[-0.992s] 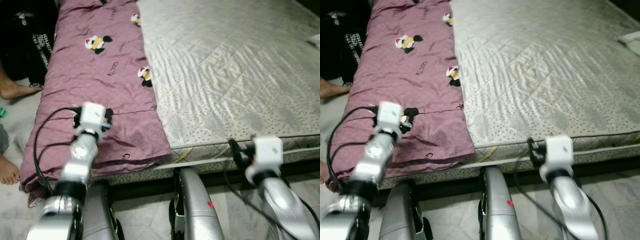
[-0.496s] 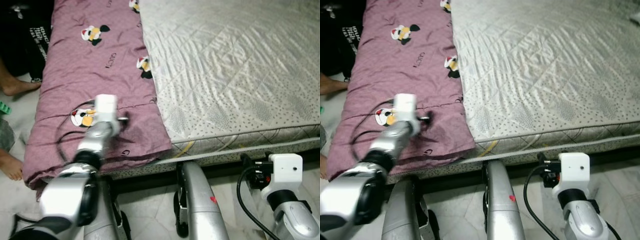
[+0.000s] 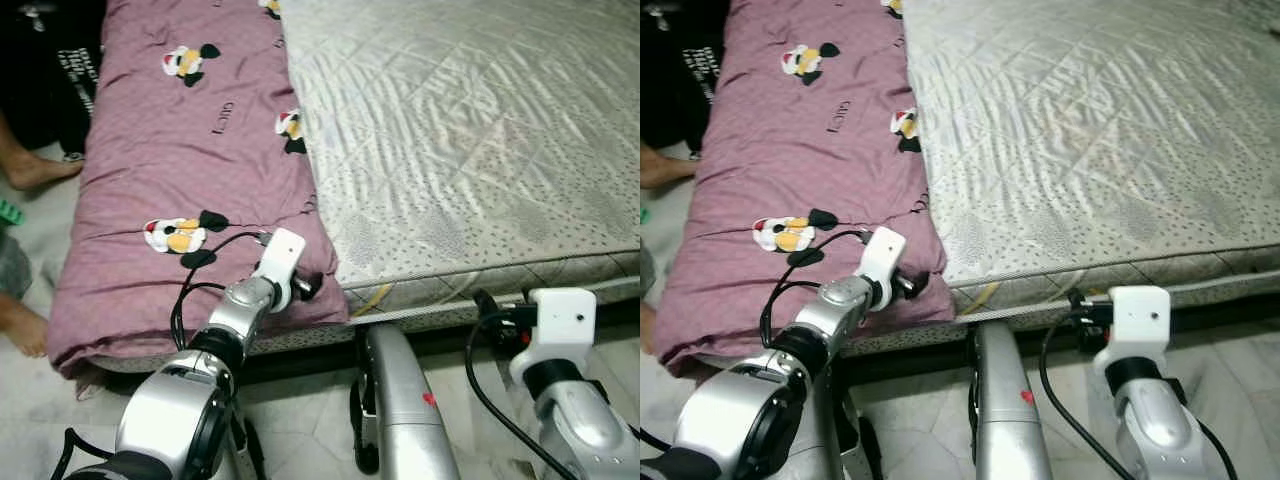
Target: Clean up the room
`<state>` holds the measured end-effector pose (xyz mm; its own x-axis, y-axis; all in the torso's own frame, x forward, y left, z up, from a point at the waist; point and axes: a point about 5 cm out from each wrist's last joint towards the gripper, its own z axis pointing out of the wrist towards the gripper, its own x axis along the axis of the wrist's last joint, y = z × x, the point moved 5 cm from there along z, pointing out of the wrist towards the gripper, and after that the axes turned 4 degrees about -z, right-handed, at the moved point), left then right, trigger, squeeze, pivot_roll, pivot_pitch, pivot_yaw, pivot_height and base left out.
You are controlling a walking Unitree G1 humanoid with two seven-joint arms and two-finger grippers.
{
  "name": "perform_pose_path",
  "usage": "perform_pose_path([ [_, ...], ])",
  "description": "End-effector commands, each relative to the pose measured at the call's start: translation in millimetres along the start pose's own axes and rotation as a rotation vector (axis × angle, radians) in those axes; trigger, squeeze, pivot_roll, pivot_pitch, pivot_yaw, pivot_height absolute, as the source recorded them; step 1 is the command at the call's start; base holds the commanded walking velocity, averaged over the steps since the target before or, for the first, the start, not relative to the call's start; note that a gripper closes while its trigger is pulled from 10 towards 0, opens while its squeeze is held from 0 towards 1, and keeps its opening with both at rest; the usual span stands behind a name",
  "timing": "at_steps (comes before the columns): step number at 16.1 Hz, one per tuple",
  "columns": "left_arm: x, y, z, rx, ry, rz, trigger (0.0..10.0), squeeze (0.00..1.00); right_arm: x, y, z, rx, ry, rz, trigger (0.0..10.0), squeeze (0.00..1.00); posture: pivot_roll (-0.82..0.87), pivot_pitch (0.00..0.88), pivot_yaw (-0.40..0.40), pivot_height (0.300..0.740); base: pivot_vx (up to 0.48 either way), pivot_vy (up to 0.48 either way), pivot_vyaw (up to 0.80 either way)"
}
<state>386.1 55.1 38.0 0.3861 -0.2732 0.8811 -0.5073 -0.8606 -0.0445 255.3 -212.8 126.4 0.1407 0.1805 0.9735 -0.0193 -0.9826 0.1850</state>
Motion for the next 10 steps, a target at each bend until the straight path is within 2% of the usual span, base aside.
perform_pose_path([
  [1, -42, 23.0, -1.4, -0.065, -0.126, 0.014, 10.0, 0.00, -6, -1.7, 1.5, -0.006, -0.018, 0.008, 10.0, 0.00, -0.26, 0.207, 0.050, 0.529, 0.000, 0.000, 0.00],
  [3, -37, 18.8, -1.7, -0.013, -0.064, 0.083, 10.0, 0.00, -3, -6.8, 11.7, -0.005, 0.004, 0.021, 10.0, 0.00, -0.25, 0.182, 0.053, 0.529, 0.000, 0.000, 0.00],
  [5, -14, 4.8, -3.6, 0.073, 0.065, 0.133, 10.0, 0.00, 0, -10.6, 20.8, -0.002, 0.023, 0.032, 10.0, 0.00, -0.23, 0.155, 0.052, 0.529, 0.000, 0.000, 0.00],
  [6, 6, -8.5, -6.2, 0.133, 0.135, 0.179, 10.0, 0.00, 3, -13.6, 28.3, 0.006, 0.041, 0.041, 10.0, 0.00, -0.21, 0.141, 0.048, 0.529, 0.000, 0.000, 0.00],
  [7, 37, -19.4, -13.0, 0.173, 0.254, 0.205, 10.0, 0.00, 6, -17.2, 36.9, 0.017, 0.056, 0.048, 10.0, 0.00, -0.17, 0.114, 0.032, 0.529, 0.000, 0.000, 0.00],
  [8, 53, -24.9, -18.8, 0.197, 0.320, 0.203, 10.0, 0.00, 7, -19.3, 42.4, 0.022, 0.065, 0.056, 10.0, 0.00, -0.16, 0.110, 0.029, 0.529, 0.000, 0.000, 0.00],
  [9, 69, -32.8, -33.7, 0.229, 0.409, 0.189, 10.0, 0.00, 11, -30.3, 51.5, 0.054, 0.081, 0.067, 10.0, 0.00, -0.12, 0.083, 0.010, 0.529, 0.000, 0.000, 0.00],
  [10, 72, -36.8, -40.7, 0.244, 0.432, 0.194, 10.0, 0.00, 13, -37.4, 58.0, 0.073, 0.090, 0.073, 10.0, 0.00, -0.11, 0.073, 0.005, 0.529, 0.000, 0.000, 0.00],
])
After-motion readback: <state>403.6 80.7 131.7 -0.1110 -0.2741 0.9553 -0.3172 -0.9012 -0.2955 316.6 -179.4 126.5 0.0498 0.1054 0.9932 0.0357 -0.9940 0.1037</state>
